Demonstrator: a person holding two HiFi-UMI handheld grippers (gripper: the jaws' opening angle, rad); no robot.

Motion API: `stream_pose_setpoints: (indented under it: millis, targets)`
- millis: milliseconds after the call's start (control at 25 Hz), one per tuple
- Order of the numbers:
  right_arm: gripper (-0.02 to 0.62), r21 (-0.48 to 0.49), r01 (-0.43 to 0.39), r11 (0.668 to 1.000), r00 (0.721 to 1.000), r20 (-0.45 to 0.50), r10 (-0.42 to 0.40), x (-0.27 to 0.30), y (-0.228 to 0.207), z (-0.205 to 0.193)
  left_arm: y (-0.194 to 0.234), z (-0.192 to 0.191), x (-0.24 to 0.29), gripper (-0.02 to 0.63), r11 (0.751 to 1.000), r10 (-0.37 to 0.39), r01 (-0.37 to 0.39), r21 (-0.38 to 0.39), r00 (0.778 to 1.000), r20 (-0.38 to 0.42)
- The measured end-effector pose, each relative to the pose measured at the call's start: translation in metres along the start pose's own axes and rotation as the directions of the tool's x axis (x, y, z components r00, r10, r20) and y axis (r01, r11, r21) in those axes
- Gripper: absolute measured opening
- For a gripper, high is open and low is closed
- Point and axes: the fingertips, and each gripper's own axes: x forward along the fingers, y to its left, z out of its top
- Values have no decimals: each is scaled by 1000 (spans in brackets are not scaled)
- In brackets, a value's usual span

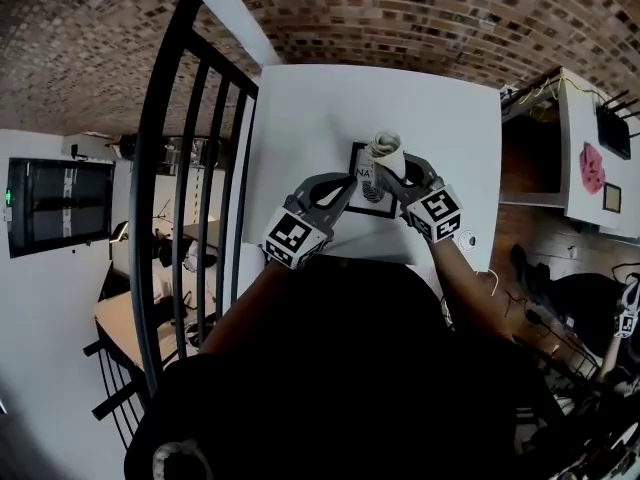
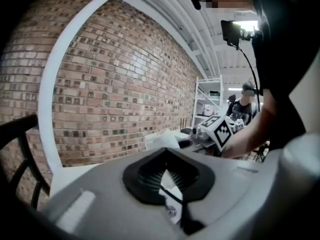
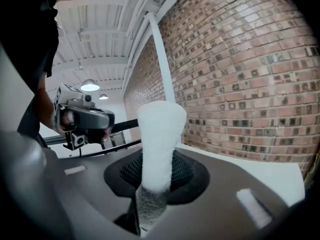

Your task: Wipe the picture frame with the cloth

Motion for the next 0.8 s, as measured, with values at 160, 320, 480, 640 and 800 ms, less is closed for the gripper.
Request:
stream_pose_setpoints:
  millis: [160, 320, 480, 640, 800]
  targets:
    - [92, 24, -15, 1000, 996, -84, 17, 28, -18, -27, 1, -7, -2, 2, 999, 30, -30, -15, 1000, -3]
    - [92, 9, -52, 999, 978, -203, 53, 62, -22, -54, 12, -17, -8, 2, 998, 66, -66, -10, 998, -7]
    - [94, -77, -142, 987, 913, -396, 100, 89, -19, -98, 15, -22, -12, 2, 996, 90, -90, -18, 996, -9]
    - [94, -303, -318, 898, 758, -651, 48, 103, -23, -135, 13, -24, -13, 2, 995, 97, -97, -19, 995, -16]
    - [94, -375, -468, 800, 643, -765, 18, 112, -16, -154, 12, -30, -18, 2, 995, 101, -102, -23, 994, -29]
